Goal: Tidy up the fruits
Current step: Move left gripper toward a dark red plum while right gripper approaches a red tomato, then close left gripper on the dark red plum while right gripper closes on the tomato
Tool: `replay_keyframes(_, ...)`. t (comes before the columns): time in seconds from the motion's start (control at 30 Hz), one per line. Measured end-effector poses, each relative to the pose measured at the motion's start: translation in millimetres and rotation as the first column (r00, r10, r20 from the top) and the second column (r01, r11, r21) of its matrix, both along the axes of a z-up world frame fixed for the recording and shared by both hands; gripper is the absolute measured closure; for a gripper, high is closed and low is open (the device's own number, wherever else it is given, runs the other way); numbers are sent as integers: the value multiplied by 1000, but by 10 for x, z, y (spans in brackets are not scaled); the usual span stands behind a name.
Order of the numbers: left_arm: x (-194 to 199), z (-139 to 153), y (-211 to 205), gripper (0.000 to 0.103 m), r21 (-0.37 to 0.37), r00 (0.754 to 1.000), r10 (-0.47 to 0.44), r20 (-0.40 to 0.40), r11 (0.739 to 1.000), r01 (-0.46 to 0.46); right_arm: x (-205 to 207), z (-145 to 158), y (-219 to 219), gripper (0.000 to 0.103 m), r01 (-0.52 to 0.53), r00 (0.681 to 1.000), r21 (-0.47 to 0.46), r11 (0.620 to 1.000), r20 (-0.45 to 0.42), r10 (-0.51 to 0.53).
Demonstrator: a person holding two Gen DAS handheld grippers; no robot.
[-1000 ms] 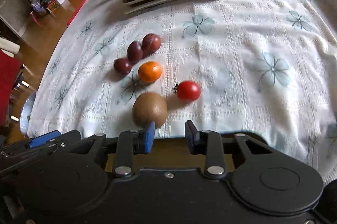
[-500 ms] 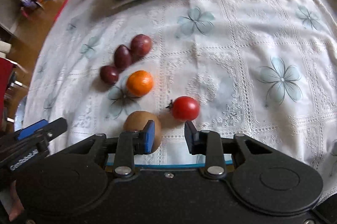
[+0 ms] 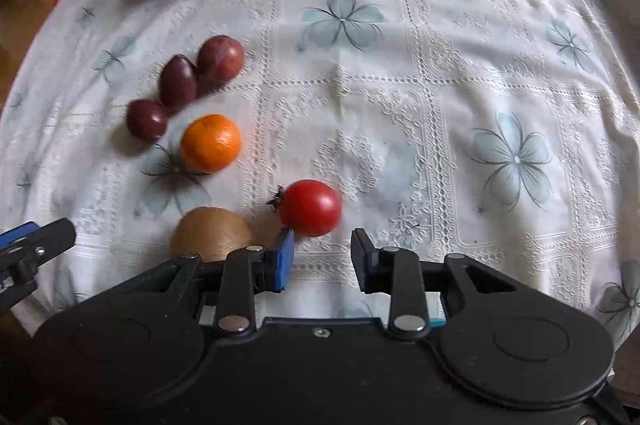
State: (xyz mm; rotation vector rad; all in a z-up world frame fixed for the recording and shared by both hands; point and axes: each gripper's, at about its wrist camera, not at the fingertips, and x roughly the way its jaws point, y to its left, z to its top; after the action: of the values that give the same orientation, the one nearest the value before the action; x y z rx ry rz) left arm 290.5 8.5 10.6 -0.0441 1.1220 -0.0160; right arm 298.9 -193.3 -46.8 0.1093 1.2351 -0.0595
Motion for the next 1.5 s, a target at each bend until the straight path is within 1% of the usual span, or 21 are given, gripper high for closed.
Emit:
replay_keyframes(0.1, 1, -1, 0, 61, -8, 1000, 3, -3, 1000, -3, 27, -75, 8, 61, 0, 1000, -8, 1000, -19, 0)
replay_keyframes(0.23, 5, -5, 9, 61, -10, 1000, 8, -6, 1000, -8, 24, -92, 39, 59, -15, 1000, -32, 999, -5, 15)
replay_keyframes(0.27, 10, -7, 10, 61, -9, 1000, 9, -8, 1000, -10, 25, -93, 50, 58, -20, 1000, -37, 999, -6, 20)
replay_keyframes(0.37, 18, -17, 23, 61, -11, 1000, 16, -15, 1000, -17, 17, -91, 107, 48, -60, 998, -43, 997, 1, 60)
replay_keyframes(0.4, 19, -17, 26, 61, -13, 1000, 17, -16, 1000, -17, 5, -89, 124, 47, -67, 998, -51, 996, 6, 67)
replay_keyframes(0.47, 14, -15, 33, 61, -12, 1000, 18, -15, 1000, -18, -14, -92, 142, 45, -62, 998, -59, 996, 18, 63)
replay_keyframes(0.6, 17, -16, 58, 61, -10, 1000, 25, -14, 1000, -25, -85, -86, 122, 43, -18, 998, -40, 999, 59, 20)
replay_keyframes(0.67, 23, -18, 71, 61, -11, 1000, 26, -17, 1000, -26, -104, -87, 131, 43, -19, 997, -40, 999, 69, 21)
replay_keyframes(0.77, 43, -28, 97, 61, -18, 999, 37, -29, 999, -38, -98, -93, 177, 43, -52, 996, -67, 996, 65, 57)
replay_keyframes(0.83, 53, -33, 102, 61, -22, 999, 38, -35, 999, -39, -100, -90, 168, 41, -62, 996, -57, 996, 64, 65)
replay_keyframes(0.93, 68, -37, 113, 61, -35, 999, 23, -39, 999, -24, -112, -106, 185, 37, -109, 991, -56, 992, 69, 112)
replay_keyframes(0.97, 71, -31, 113, 61, -43, 999, 15, -35, 999, -16, -122, -113, 200, 33, -133, 988, -59, 989, 72, 137)
replay_keyframes(1.07, 69, 0, 102, 60, -59, 1000, -4, -10, 998, 3, -140, -135, 217, 26, -183, 979, -56, 981, 79, 187)
replay_keyframes(1.17, 93, -19, 101, 60, -60, 1000, 14, -15, 998, -15, -156, -136, 229, 26, -188, 978, -62, 980, 86, 193)
replay_keyframes(1.3, 158, -142, 75, 62, -47, 997, 24, -66, 999, -27, -175, -127, 213, 26, -186, 978, -45, 981, 87, 190)
replay_keyframes(1.37, 177, -191, 48, 62, -43, 996, 20, -87, 999, -23, -156, -116, 200, 27, -190, 978, -39, 981, 77, 192)
replay_keyframes(1.5, 217, -196, -36, 62, -8, 996, 0, -86, 1000, 0, -104, -104, 188, 27, -186, 982, -27, 982, 40, 187)
